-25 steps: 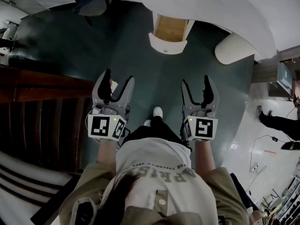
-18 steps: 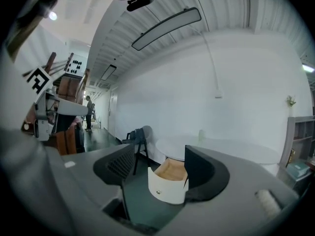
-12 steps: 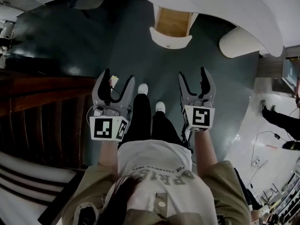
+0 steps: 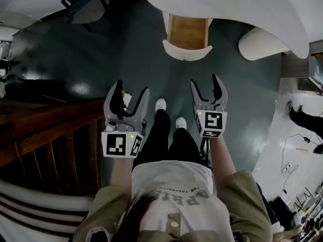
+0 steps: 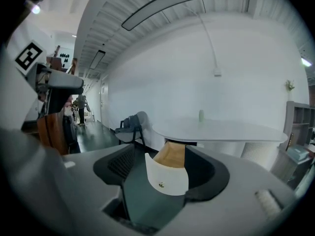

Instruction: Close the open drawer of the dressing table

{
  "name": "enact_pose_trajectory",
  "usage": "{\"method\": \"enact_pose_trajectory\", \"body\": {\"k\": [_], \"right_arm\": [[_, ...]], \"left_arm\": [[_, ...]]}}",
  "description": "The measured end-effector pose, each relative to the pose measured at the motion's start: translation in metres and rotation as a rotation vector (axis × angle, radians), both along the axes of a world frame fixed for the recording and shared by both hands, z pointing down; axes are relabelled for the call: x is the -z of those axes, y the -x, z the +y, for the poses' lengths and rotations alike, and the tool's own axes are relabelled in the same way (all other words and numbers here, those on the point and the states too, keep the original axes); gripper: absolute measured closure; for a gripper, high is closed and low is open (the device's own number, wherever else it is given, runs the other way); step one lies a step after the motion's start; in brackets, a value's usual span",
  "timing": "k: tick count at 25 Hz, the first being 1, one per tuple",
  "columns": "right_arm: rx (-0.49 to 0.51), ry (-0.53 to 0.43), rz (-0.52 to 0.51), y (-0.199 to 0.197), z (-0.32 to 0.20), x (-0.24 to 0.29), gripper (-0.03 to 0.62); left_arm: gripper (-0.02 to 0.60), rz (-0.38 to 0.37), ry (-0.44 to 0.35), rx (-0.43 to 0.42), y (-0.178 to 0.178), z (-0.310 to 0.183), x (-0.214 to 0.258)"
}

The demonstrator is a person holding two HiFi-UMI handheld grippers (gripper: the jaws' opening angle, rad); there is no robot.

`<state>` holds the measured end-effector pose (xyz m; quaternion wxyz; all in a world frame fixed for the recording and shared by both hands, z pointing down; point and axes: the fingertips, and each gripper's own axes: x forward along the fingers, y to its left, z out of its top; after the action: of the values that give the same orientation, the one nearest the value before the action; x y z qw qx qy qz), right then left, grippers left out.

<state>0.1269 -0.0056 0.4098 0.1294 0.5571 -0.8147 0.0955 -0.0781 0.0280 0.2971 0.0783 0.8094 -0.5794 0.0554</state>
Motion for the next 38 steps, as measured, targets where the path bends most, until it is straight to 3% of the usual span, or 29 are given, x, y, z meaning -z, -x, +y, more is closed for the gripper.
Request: {"method": "enact_pose_trajectory", "body": {"k": [3,8,25,38], "right_arm": [[-0.008,0.039,0.002,0.003,-0.017,-0.030,0.283],[0.001,0.075,0.025,0.011,-0.039,-0.077,0.283],[0.021,0.237,0.093,0.032,-0.071,-0.221,0.298],[-0.038,0.335,0.088,0.037,-0.100,-0.280,0.309]], "left_arm": [[0.249,0.000,0.012,-0.017,-0.001,-0.015,-0.017],[0.249,0.067,0.051,-0.011,0.004,-0.030,-0.049],[0.249,0.059,0.125,-0.022,0.009,-0.060,-0.129],[0.249,0.049,0.174,-0.017,0.025,-0.079,-0.164]]}}
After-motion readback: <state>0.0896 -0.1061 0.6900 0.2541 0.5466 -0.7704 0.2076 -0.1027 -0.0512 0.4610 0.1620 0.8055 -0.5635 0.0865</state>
